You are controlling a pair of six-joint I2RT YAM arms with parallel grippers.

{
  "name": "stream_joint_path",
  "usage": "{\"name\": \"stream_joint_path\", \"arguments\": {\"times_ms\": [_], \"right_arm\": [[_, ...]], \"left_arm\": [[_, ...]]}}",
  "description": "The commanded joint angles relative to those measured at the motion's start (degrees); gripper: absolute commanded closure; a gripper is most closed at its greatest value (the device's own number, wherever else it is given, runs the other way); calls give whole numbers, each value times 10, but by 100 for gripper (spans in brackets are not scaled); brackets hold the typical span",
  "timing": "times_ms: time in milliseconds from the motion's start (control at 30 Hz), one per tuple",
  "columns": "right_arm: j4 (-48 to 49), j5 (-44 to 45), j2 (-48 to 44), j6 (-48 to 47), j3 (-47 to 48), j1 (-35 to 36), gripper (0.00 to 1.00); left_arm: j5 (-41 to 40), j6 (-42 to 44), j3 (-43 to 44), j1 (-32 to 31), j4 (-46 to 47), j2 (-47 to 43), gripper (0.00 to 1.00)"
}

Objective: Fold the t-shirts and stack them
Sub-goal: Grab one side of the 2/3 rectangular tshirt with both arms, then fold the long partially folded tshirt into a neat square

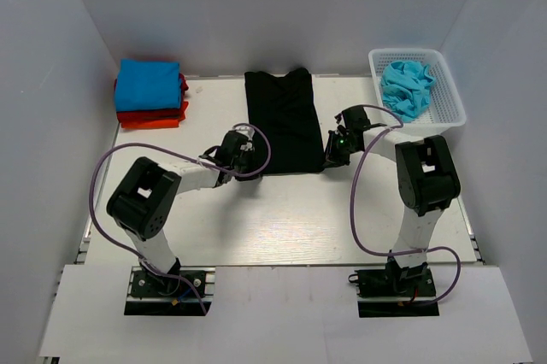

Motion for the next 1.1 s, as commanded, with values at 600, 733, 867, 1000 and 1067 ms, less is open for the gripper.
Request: {"name": "stream_joint_path", "arguments": {"times_ms": [600, 733, 867, 1000, 1067], "right_arm": [[-193, -55, -301, -46, -126, 22, 100], [-214, -40, -343, -28, -53, 20, 100], [-214, -32, -318, 5, 26, 16, 100], [-212, -28, -256, 11, 117, 16, 100], [-217, -42, -204, 8, 163, 12, 100]], "left_arm": [[49, -86, -111, -81, -198, -424, 100], [0, -97, -53, -81, -272, -451, 100], [-42, -104, -3, -75, -273, -420, 100], [-126, -105, 36, -64, -279, -383, 100], [-174, -93, 67, -64, -285, -366, 100]]}}
